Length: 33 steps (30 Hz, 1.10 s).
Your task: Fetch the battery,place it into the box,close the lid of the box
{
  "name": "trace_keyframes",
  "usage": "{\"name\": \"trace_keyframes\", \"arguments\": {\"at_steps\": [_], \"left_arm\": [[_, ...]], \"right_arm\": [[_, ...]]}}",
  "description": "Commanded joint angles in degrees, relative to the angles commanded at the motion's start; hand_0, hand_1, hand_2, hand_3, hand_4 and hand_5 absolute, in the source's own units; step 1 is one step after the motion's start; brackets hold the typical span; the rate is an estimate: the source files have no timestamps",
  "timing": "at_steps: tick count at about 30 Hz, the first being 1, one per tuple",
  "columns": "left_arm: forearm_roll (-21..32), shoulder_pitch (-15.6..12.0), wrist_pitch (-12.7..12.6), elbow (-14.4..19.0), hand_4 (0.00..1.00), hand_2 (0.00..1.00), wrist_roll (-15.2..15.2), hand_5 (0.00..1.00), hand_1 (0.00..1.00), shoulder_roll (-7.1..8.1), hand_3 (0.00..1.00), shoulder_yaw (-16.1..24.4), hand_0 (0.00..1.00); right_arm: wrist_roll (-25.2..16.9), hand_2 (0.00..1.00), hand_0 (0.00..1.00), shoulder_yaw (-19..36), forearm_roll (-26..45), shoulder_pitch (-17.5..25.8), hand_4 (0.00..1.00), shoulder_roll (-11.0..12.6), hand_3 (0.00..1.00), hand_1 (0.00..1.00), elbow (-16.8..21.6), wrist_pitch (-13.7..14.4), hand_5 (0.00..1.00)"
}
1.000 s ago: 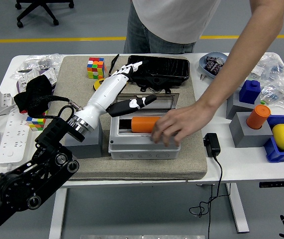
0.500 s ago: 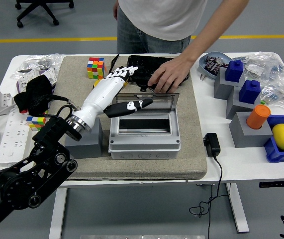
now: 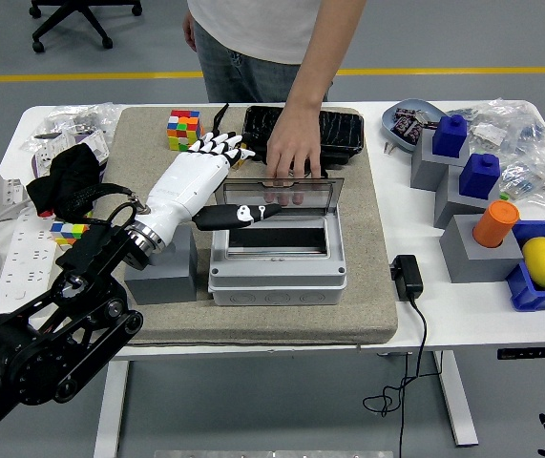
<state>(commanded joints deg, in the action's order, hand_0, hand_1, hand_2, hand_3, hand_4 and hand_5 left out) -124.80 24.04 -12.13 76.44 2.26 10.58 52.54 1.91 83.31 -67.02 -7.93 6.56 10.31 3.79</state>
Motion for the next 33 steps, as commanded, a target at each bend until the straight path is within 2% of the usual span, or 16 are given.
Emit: {"name": "trace_keyframes", "arguments": {"at_steps": [6, 7, 11, 12, 18, 19, 24, 25, 30, 31, 33], "left_arm": [[-0.48, -0.06, 0.63, 0.2, 0.998, 0.937, 0.42, 0.998, 0.998, 0.07, 0.692, -0.21, 0.998], [-0.5, -0.08, 0.69, 0.2, 0.998, 0.902, 0.44, 0.998, 0.998, 0.08, 0.661, -0.29, 0.998], [-0.71, -0.17, 1.02, 0.59, 0.998, 0.902, 0.57, 0.998, 0.998, 0.13, 0.661, -0.54, 0.998], [-0.71, -0.17, 1.15, 0.69, 0.998, 0.822, 0.61, 0.998, 0.984, 0.15, 0.603, -0.59, 0.998], [-0.5, -0.47, 0.74, 1.07, 0.998, 0.822, 0.97, 0.998, 0.984, -0.05, 0.603, -0.33, 0.998], [-0.52, -0.53, 0.68, 1.18, 0.998, 0.754, 0.98, 0.998, 0.927, -0.07, 0.552, -0.29, 0.998], [-0.55, -1.1, 0.56, 2.48, 0.998, 0.754, 1.42, 0.998, 0.927, -0.09, 0.552, -0.29, 0.998], [-0.73, -1.25, 0.47, 2.85, 0.998, 0.667, 1.55, 0.998, 0.814, -0.15, 0.644, -0.23, 0.998], [-0.7, -1.72, 0.48, 4.3, 0.998, 0.667, 1.78, 0.998, 0.814, -0.15, 0.644, -0.83, 0.998], [-0.73, -1.88, 0.41, 4.71, 0.998, 0.567, 1.83, 0.998, 0.708, -0.1, 0.647, -1.04, 0.998], [-0.67, -2.08, 0.41, 5.24, 0.998, 0.567, 1.97, 0.998, 0.708, -0.03, 0.647, -1.33, 0.998]], "right_arm": [[-0.01, 0.787, 0.864, -0.04, 0.14, -0.09, 0.998, 0.02, 0.78, 0.827, 0.0, 0.04, 0.998], [-0.01, 0.787, 0.864, 0.0, 0.16, -0.12, 0.998, 0.0, 0.78, 0.828, 0.0, 0.06, 0.998], [-0.03, 0.787, 0.864, 0.0, 0.25, -0.21, 0.998, 0.04, 0.78, 0.828, 0.0, 0.09, 0.998], [-0.05, 0.788, 0.863, -0.05, 0.33, -0.23, 0.998, 0.05, 0.78, 0.827, 0.0, 0.09, 0.998], [-0.07, 0.788, 0.863, -0.12, 0.43, -0.23, 0.998, -0.01, 0.78, 0.827, 0.0, 0.07, 0.998], [-0.09, 0.788, 0.863, -0.13, 0.46, -0.23, 0.998, -0.02, 0.78, 0.827, 0.0, 0.07, 0.998], [-0.09, 0.788, 0.863, -0.13, 0.48, -0.25, 0.998, 0.01, 0.78, 0.827, 0.0, 0.1, 0.998], [-0.11, 0.788, 0.862, -0.19, 0.53, -0.25, 0.998, 0.03, 0.781, 0.827, 0.0, 0.11, 0.998], [-0.11, 0.788, 0.862, -0.2, 0.6, -0.3, 0.998, 0.07, 0.781, 0.827, 0.0, 0.18, 0.998], [-0.14, 0.788, 0.863, -0.18, 0.64, -0.33, 0.998, 0.09, 0.783, 0.827, 0.0, 0.18, 0.998], [-0.17, 0.788, 0.863, -0.18, 0.68, -0.38, 0.998, 0.13, 0.783, 0.827, 0.0, 0.18, 0.998]]}}
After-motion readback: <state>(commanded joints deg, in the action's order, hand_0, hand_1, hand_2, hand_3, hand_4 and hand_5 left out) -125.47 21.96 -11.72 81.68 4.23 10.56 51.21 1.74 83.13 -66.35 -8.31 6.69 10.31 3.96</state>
